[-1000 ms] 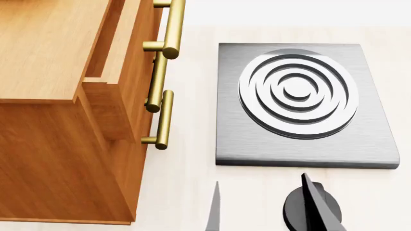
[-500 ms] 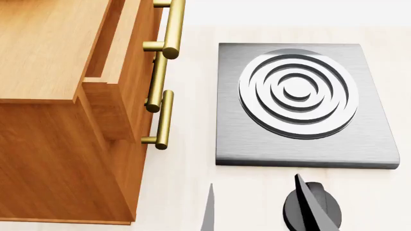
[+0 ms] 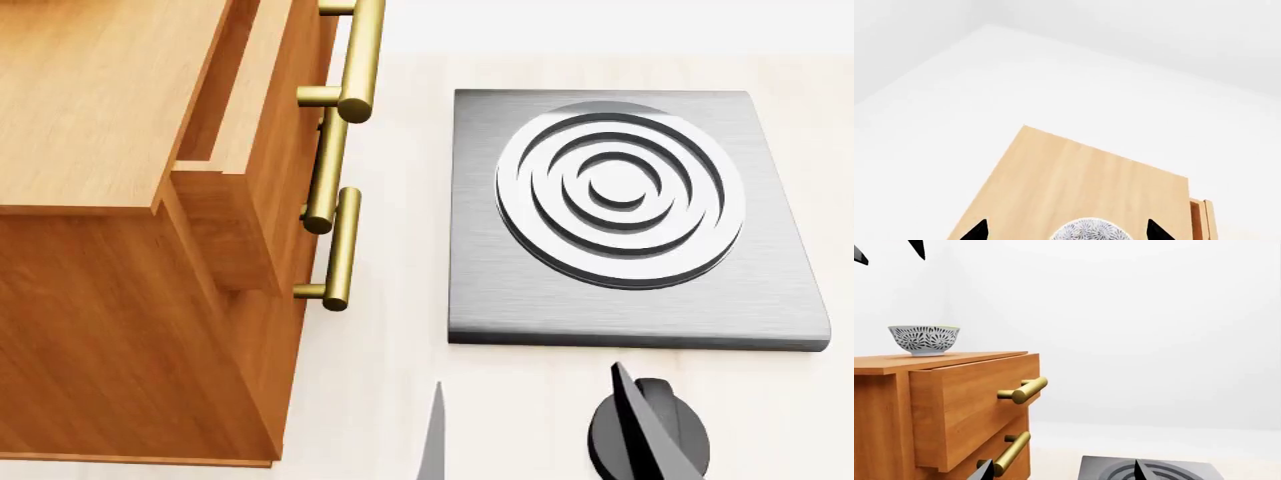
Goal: Pick the akita bowl on the wooden cabinet and place it on the plate.
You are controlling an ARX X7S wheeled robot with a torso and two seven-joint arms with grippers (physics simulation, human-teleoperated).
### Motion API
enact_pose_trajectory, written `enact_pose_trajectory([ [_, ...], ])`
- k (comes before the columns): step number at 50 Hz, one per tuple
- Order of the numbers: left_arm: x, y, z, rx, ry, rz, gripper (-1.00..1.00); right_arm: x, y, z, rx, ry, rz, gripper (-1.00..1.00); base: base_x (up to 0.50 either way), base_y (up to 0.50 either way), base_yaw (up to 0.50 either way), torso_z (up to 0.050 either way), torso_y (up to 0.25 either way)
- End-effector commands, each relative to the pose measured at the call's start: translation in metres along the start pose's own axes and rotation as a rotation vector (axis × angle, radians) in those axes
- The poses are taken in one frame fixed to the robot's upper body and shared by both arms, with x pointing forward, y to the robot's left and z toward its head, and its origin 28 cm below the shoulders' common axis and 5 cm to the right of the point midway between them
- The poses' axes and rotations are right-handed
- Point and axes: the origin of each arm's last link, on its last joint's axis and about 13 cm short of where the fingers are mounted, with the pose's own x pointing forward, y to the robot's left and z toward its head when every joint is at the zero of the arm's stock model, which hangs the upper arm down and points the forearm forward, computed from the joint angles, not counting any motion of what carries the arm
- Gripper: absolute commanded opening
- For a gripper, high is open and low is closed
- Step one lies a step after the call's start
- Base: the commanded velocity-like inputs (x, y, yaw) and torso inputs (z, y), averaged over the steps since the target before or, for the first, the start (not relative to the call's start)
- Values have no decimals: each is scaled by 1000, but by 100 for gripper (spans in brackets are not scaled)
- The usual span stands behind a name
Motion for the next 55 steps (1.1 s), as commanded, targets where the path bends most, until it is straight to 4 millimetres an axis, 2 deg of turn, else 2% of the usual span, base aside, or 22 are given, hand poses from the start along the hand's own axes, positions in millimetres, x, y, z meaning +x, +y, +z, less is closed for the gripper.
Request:
enact_pose_trajectory([
  [1,-2,-4,-5,43,51,-32,100,2,-2,1,-15,-14,-6,100,0,0,0,0,0],
  [9,3,-4,-12,56,94,-29,100,2,-2,1,-16,-13,-6,100,0,0,0,0,0],
  [11,2,-6,-12,10,122,-87,100,2,-1,1,-18,-12,-6,100,0,0,0,0,0],
  [20,2,-8,-12,-32,132,-109,100,3,-2,1,-18,-13,-5,100,0,0,0,0,0],
  [36,16,-7,-27,13,196,-111,100,3,-2,1,-21,-12,-6,100,0,0,0,0,0],
  [50,18,1,-25,27,187,-60,100,2,-1,-1,-17,-10,-4,100,0,0,0,0,0],
  [55,19,1,-26,9,188,-90,100,3,-1,-1,-16,-9,-4,100,0,0,0,0,0],
])
